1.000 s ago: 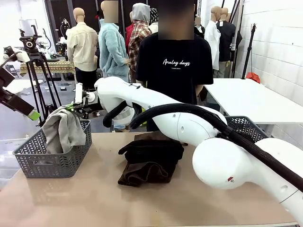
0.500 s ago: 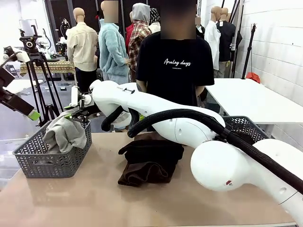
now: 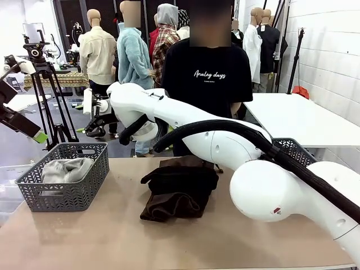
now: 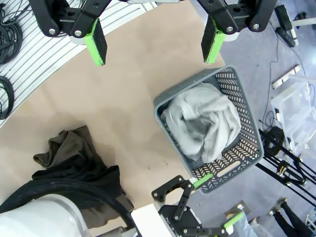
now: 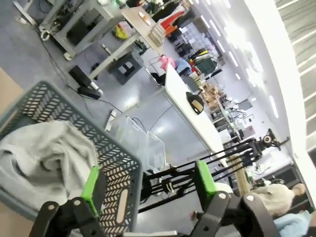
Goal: Sort the tops and bottoms.
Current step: Sort the clothes according to human instructions.
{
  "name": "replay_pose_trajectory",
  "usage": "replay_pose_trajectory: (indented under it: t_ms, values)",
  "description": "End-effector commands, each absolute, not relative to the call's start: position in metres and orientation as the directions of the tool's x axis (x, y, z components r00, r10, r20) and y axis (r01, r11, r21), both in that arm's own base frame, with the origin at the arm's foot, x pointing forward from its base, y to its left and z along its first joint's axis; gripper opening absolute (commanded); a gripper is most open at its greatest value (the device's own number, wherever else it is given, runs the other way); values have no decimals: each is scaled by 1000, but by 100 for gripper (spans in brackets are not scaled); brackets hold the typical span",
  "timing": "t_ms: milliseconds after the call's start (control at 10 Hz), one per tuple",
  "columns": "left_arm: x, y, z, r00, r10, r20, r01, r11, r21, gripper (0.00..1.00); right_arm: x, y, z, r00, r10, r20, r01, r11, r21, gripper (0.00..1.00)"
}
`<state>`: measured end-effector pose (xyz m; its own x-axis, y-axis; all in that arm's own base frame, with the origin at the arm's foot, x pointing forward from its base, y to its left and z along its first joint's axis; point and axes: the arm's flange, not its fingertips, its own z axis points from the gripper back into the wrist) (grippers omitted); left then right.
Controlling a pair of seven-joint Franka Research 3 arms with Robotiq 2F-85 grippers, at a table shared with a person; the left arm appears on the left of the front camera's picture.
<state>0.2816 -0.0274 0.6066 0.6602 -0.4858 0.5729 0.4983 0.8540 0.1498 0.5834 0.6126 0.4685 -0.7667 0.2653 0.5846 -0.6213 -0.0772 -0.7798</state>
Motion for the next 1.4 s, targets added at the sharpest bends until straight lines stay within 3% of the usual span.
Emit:
replay_pose_trajectory:
  t_ms: [0,100,200,1300]
  values:
    - [281,-26,607,661,-483,573,496,855,149,100,715,743,504,-745,276,607,-635,-20,-772,100]
    - [281,-26,607,661,-483,573,496,855,149,100,708,736,505,-746,266,610,-634,-5,-773,100]
    - [281,-26,607,661,-483,573,496,855,149,100,586,609,474,-762,272,588,-623,-59,-780,100]
    - [281,-26,607,661,-483,573,496,855,149,100,586,609,474,-762,272,588,-623,-59,-780,100]
